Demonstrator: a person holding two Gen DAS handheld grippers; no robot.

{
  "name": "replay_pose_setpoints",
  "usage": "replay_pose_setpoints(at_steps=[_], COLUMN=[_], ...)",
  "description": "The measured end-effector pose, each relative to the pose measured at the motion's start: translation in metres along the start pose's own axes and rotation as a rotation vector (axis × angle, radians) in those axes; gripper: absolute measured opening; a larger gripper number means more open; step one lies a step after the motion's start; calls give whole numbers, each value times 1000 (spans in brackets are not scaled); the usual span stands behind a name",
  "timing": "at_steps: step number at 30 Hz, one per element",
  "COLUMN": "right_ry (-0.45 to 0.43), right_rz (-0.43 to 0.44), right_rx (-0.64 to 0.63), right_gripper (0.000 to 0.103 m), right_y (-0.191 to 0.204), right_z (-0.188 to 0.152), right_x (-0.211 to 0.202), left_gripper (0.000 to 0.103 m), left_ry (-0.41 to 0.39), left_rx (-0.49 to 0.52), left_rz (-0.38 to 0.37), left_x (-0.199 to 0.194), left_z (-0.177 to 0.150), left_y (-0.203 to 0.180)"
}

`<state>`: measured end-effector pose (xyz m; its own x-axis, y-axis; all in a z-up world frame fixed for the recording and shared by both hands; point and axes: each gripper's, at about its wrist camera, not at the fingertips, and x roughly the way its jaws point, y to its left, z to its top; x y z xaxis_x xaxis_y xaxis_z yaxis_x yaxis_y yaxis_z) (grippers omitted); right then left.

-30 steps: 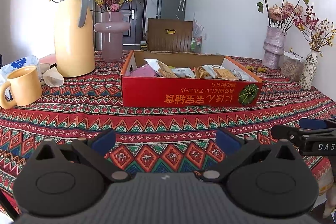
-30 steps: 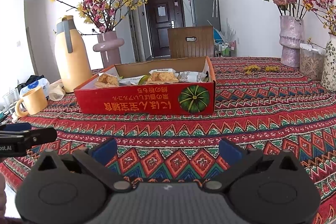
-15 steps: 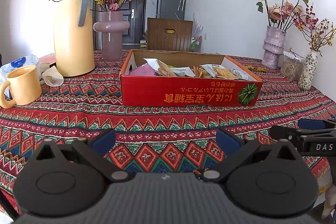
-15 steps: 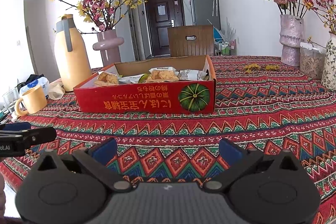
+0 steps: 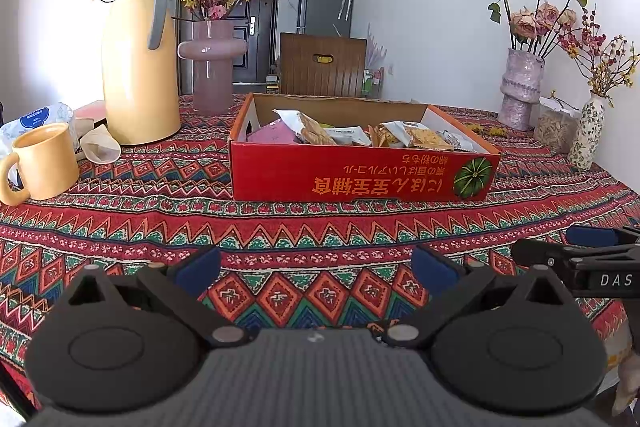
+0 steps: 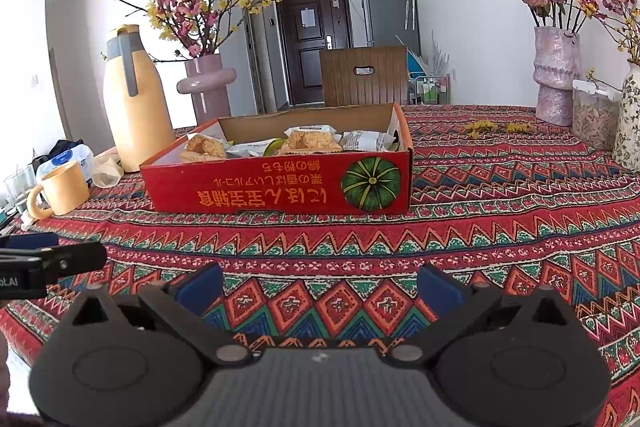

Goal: Organize snacks

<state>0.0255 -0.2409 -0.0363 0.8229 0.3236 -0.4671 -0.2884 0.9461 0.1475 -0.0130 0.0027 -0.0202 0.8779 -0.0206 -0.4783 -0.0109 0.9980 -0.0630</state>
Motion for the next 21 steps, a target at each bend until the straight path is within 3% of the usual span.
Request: replay_pose_setpoints(at_steps=[21], right_ry=[2], right_rz=[0], right_rx=[0], right_gripper=[103], right_y=[0], right_z=[1], right_x=[0], left_gripper=[103], left_ry=[-2], left_rx=[-7], left_rz=[0], left_x=[-2], left_z=[1], left_y=[0])
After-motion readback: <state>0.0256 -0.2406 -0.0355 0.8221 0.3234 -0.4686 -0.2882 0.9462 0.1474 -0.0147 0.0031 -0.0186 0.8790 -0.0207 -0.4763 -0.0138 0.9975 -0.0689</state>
